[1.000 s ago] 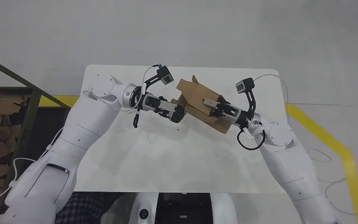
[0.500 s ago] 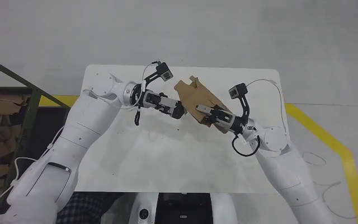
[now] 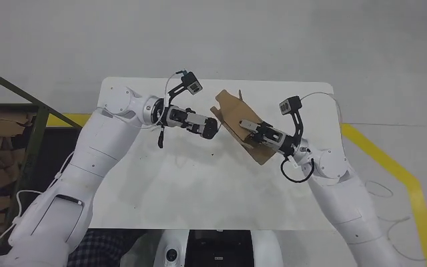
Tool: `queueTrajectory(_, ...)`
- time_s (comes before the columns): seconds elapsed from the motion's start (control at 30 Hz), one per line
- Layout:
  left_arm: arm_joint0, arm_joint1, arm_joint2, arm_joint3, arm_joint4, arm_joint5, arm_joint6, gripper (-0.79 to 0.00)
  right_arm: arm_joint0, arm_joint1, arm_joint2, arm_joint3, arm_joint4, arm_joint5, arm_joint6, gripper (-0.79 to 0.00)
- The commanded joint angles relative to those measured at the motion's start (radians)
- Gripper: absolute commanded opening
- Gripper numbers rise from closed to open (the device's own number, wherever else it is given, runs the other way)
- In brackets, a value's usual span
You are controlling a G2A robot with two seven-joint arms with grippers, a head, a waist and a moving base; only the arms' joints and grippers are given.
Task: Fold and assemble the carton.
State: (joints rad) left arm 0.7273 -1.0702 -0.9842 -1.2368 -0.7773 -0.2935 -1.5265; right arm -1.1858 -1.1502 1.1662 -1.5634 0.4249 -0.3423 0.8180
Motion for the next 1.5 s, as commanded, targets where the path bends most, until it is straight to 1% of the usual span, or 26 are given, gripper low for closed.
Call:
queueTrajectory(0.0, 0.004, 0.004, -0.015, 0.007, 0.005, 0.000, 0.000, 0.000, 0.005, 0.001, 0.004, 0.003, 0.004, -0.015, 0.030, -0.785)
queueTrajectory(0.37, 0.018, 0.020, -0.091, 0.083, 0.033, -0.019, 0.029, 0.000, 0.027, 0.011, 0.033, 0.045, 0.088, -0.100, 0.244, -0.785)
queueTrajectory(0.6, 0.024, 0.016, -0.088, 0.093, 0.037, -0.016, 0.038, 0.000, 0.027, 0.013, 0.018, 0.043, 0.115, -0.133, 0.328, -0.785)
queueTrajectory(0.83, 0.029, 0.003, -0.057, 0.078, 0.018, -0.010, 0.033, 0.000, 0.030, 0.009, -0.009, 0.036, 0.119, -0.133, 0.339, -0.785)
queueTrajectory(1.13, 0.031, -0.011, -0.039, 0.053, -0.038, 0.016, -0.002, 0.000, 0.040, 0.007, -0.020, 0.046, 0.107, -0.130, 0.302, -0.785)
queueTrajectory(1.27, 0.025, -0.017, -0.035, 0.050, -0.064, 0.032, -0.009, 0.000, 0.041, 0.006, -0.022, 0.046, 0.105, -0.130, 0.297, -0.785)
queueTrajectory(1.47, 0.013, -0.028, -0.008, 0.041, -0.084, 0.046, -0.009, 0.000, 0.041, 0.006, -0.028, 0.042, 0.108, -0.128, 0.298, -0.785)
